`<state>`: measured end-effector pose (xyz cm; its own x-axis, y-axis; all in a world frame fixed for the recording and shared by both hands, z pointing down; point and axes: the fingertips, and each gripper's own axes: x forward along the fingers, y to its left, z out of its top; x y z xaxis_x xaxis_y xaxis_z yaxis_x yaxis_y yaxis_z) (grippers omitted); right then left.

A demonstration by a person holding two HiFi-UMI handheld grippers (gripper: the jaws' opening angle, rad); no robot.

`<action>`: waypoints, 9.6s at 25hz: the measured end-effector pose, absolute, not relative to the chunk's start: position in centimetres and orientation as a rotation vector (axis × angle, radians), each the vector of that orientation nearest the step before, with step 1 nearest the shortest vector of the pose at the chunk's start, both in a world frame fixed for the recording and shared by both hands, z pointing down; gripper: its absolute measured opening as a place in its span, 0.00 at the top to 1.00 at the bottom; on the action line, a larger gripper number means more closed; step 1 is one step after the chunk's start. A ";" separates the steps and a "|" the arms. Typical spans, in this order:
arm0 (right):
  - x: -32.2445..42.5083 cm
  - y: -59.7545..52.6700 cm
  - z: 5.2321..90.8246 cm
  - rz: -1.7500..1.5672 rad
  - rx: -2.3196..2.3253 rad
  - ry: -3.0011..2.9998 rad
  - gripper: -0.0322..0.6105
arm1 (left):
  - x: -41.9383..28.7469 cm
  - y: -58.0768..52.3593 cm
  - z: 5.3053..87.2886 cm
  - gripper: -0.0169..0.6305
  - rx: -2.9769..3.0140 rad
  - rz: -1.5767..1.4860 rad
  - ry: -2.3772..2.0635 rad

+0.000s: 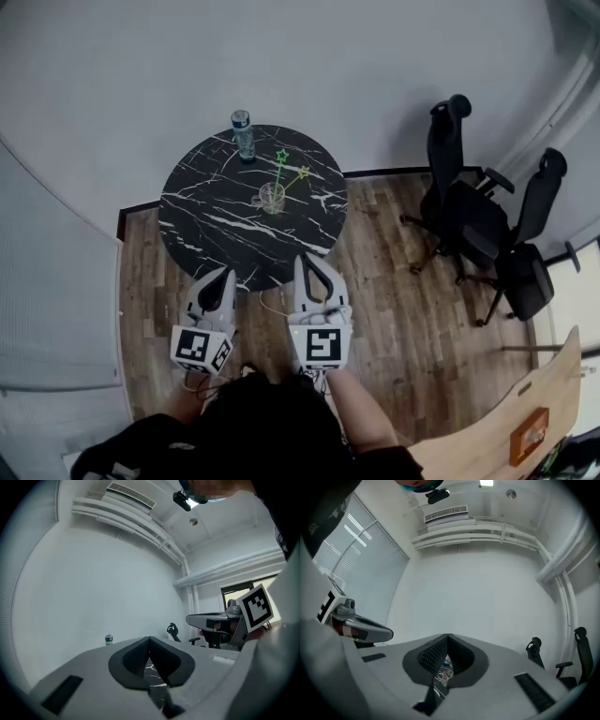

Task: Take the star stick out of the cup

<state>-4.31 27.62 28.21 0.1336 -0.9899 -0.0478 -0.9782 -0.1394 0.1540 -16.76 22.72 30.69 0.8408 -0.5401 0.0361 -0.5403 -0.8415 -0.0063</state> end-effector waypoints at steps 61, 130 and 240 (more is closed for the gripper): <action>3.1 14.1 38.1 0.160 2.115 -2.053 0.96 | -8.2 7.6 40.5 0.98 2.860 0.315 -0.680; 12.0 -4.7 58.5 1.014 2.191 -2.225 0.86 | -1.6 -4.8 55.6 0.98 2.570 0.783 -0.946; -6.4 -7.4 46.9 0.450 1.192 -2.393 0.94 | -14.1 -7.1 49.1 0.98 2.415 0.388 -1.312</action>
